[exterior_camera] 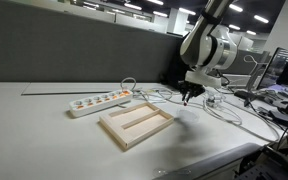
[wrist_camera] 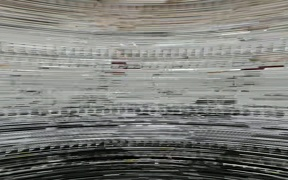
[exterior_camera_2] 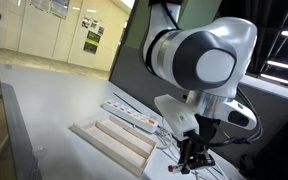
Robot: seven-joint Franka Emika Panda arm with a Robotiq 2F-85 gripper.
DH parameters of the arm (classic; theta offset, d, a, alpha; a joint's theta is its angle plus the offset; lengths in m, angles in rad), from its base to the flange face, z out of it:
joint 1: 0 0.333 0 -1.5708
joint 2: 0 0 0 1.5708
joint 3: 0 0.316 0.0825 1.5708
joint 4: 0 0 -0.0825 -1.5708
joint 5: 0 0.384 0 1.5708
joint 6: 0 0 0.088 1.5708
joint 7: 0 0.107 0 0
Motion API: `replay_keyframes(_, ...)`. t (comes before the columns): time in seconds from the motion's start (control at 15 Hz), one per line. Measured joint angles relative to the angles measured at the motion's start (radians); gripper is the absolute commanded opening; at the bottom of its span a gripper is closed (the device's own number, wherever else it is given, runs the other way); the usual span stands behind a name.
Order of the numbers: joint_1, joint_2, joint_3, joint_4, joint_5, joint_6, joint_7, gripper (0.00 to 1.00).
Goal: Remove the marker from the wooden tray
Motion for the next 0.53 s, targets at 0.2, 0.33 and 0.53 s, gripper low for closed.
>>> replay_keyframes(0.2, 0.000, 0.003, 0.000, 0.003, -0.001, -0.003, -0.001, 0.07)
replay_keyframes(0.33, 0.000, 0.007, 0.000, 0.003, -0.001, -0.003, -0.001, 0.07)
replay_keyframes(0.53, 0.000, 0.028, -0.014, 0.005, 0.000, -0.002, 0.001, 0.07)
